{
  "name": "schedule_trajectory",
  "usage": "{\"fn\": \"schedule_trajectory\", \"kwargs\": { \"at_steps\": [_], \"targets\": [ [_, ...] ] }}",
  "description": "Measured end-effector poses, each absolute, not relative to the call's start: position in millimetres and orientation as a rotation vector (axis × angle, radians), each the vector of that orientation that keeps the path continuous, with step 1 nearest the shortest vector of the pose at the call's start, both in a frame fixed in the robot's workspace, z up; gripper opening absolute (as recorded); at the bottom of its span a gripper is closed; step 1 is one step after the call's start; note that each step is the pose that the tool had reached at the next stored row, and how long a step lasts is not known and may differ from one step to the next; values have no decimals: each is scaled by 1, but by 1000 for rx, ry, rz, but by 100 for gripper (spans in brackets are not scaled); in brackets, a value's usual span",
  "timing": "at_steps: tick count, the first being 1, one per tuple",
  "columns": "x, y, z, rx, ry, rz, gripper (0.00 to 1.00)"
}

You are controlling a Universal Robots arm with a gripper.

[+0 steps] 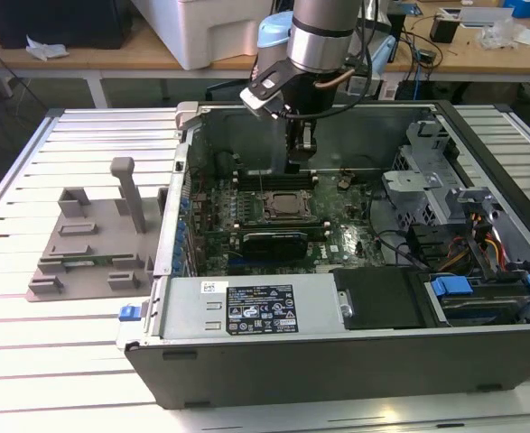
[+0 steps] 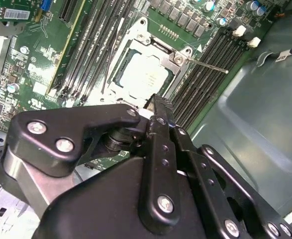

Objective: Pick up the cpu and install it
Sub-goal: 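Close the cpu cover, then install the first cpu locking lever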

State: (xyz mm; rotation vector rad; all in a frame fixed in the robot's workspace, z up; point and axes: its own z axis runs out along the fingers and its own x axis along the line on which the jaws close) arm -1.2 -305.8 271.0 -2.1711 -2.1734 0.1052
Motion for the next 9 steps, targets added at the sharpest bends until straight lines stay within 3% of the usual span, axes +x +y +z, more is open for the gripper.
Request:
{"fn": "schedule_trajectory", "kwargs": {
  "at_steps": [9],
  "targets": [
    [-1,-306,271,-2074,-2270,110,11]
  ]
}}
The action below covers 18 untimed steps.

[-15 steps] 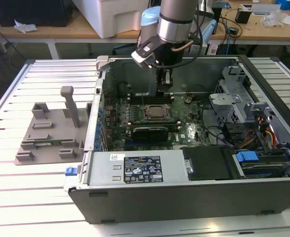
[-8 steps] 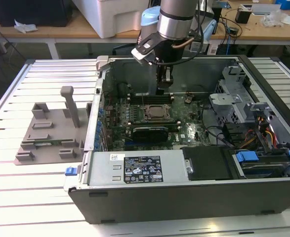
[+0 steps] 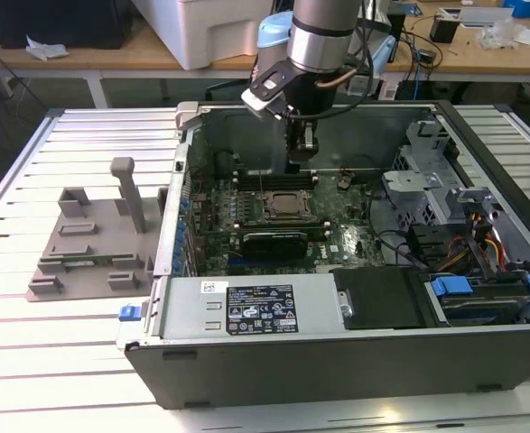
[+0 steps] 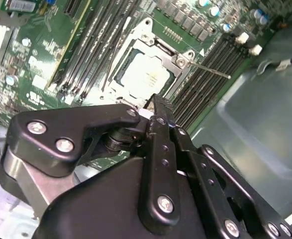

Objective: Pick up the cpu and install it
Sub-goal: 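Install the first cpu locking lever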

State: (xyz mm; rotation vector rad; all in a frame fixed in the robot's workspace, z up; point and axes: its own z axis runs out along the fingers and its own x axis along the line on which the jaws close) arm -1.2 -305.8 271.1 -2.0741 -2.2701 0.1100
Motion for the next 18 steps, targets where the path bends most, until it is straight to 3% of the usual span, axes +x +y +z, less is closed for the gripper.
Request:
{"fn": "schedule_trajectory", "kwargs": {
  "at_steps": [18],
  "targets": [
    [-1,-306,271,-1519,-2693,130,11]
  ]
}}
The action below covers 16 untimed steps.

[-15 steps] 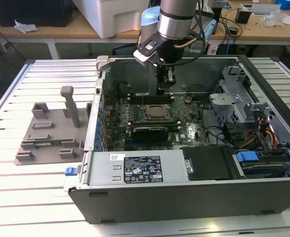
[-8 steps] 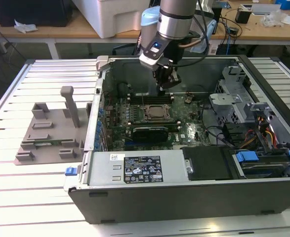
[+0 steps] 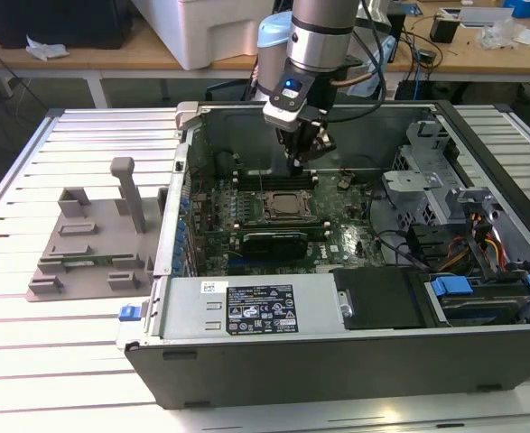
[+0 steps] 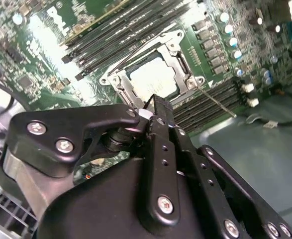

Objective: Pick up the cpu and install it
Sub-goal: 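Install the first cpu locking lever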

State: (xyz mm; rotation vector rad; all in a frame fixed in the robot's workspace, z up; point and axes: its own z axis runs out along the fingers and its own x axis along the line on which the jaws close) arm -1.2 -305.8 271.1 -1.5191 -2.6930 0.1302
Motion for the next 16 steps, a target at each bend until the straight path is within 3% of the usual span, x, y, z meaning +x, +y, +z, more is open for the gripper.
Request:
{"fn": "schedule_trajectory", "kwargs": {
  "at_steps": [16],
  "targets": [
    [-1,-306,271,-932,-2965,134,11]
  ]
}}
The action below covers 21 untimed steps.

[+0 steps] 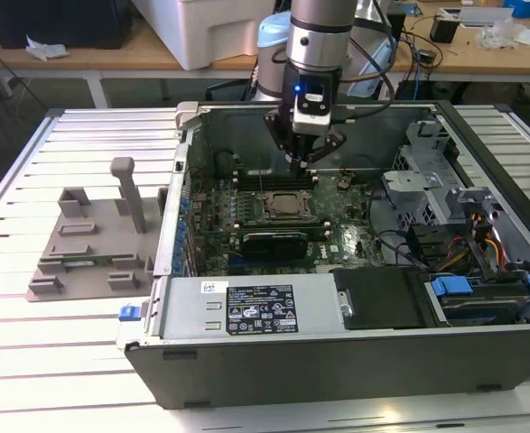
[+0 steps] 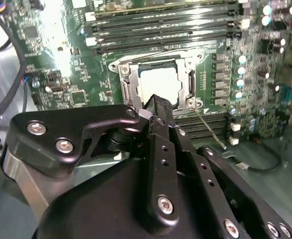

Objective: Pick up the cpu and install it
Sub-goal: 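Install the first cpu locking lever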

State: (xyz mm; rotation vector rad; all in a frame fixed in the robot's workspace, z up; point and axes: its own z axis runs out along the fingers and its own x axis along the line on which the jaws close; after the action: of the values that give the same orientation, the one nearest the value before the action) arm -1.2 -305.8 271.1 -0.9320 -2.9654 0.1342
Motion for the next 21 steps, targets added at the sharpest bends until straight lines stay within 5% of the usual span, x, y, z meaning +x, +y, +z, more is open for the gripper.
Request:
{"fn": "schedule_trajectory", "kwargs": {
  "at_steps": [6,21],
  "targets": [
    [-1,-306,271,-802,-2993,63,11],
    [-1,-306,271,-140,-3105,74,11]
  ]
}}
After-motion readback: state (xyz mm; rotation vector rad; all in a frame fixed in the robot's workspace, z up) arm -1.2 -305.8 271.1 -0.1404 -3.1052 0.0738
